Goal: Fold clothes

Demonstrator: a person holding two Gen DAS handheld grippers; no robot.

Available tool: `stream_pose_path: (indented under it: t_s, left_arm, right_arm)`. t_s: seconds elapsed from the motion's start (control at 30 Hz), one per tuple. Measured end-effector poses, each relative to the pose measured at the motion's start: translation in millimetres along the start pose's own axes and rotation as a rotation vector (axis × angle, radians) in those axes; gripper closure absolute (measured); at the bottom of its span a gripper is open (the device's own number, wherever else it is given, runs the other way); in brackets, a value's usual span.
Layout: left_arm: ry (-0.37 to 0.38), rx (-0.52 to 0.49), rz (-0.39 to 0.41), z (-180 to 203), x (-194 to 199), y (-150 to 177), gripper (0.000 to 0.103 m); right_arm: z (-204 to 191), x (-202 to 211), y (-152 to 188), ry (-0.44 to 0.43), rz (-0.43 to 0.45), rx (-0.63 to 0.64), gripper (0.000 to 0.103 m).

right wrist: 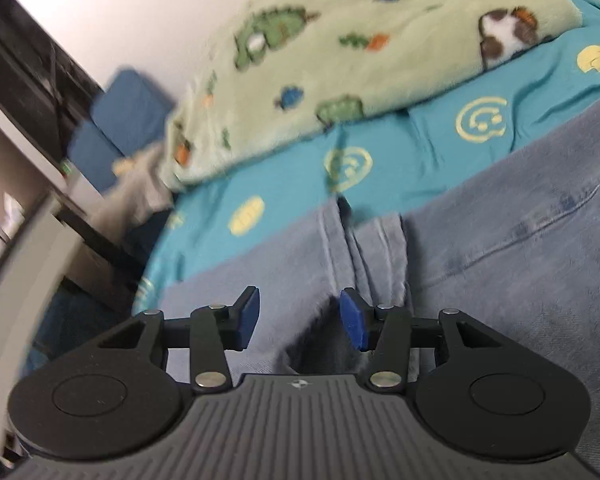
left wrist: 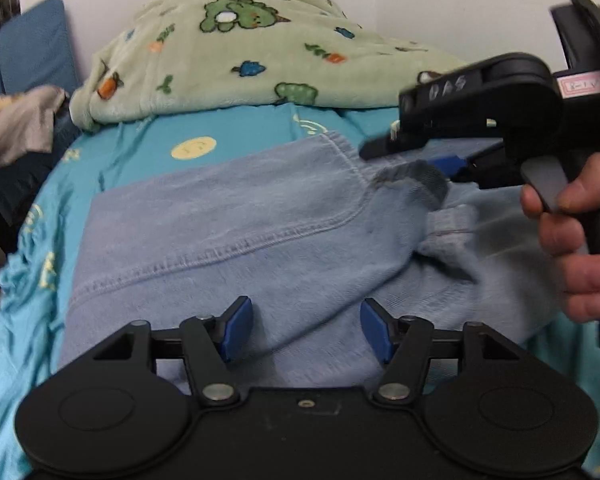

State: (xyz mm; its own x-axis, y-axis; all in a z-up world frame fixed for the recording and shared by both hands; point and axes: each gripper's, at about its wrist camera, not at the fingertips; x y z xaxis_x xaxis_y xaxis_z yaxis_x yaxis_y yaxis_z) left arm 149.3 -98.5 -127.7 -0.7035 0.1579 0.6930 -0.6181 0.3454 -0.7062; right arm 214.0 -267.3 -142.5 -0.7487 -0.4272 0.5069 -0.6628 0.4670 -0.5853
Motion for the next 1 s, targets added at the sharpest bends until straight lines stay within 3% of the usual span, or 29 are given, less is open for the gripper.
stream_pose_path:
  t_s: [0.1, 0.17, 0.2, 0.23, 0.27, 0.43, 0.53, 0.73, 0.87, 0.9, 0.97, 1.0]
  left_arm:
    - [-0.017, 0.017, 0.010, -2, -9, -2, 0.048]
    - [0.001, 0.023, 0.027, -3, -11, -3, 0.079]
    - [0.017, 0.016, 0.032, -3, -11, -3, 0.086]
    - [0.023, 0.017, 0.037, -3, -9, -5, 0.096]
    - [0.025, 0.027, 0.043, -4, -6, -7, 0.098]
    - [0.057, 0.067, 0.147, -14, 41, -16, 0.099]
    - [0.084, 0.053, 0.158, -15, 61, -14, 0.098]
    - [0.111, 0.003, 0.031, 0, 34, 7, 0.098]
    - [0.102, -0.001, 0.010, 1, 22, 12, 0.094]
    - [0.105, 0.011, 0.011, -1, 22, 12, 0.091]
    - [0.116, 0.049, 0.034, -7, 31, 9, 0.068]
    - [0.127, 0.069, 0.058, -10, 37, 7, 0.063]
  right_arm:
    - [0, -9, 7, 0.022, -0.056, 0.010, 0.064]
    - [1, -10, 10, 0.019, -0.080, 0.003, 0.085]
    - [2, -9, 11, 0.015, -0.086, -0.003, 0.098]
    - [1, -4, 13, 0.003, -0.077, -0.007, 0.099]
    - [-3, 2, 13, -0.009, -0.066, 0.001, 0.099]
    - [-33, 43, 10, -0.015, 0.051, 0.049, 0.100]
    - [-42, 66, 14, 0.001, 0.094, 0.048, 0.101]
    - [-14, 57, 52, 0.106, -0.028, -0.034, 0.101]
    - [-1, 50, 58, 0.111, -0.083, -0.071, 0.101]
    - [-6, 56, 54, 0.119, -0.074, -0.055, 0.096]
    - [-13, 72, 45, 0.151, -0.036, -0.028, 0.076]
    - [-10, 85, 39, 0.157, -0.002, -0.039, 0.068]
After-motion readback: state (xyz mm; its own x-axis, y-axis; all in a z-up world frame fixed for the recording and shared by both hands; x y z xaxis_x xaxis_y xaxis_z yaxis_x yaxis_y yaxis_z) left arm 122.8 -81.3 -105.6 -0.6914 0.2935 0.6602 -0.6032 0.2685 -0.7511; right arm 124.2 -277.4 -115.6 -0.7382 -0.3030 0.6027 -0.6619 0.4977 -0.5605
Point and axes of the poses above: each gripper's, at about its wrist camera, not at the fingertips, and x roughly against the way its jaws point, z to its right, y to its underside, and after that the axes turned 4 degrees about -y, right-handed
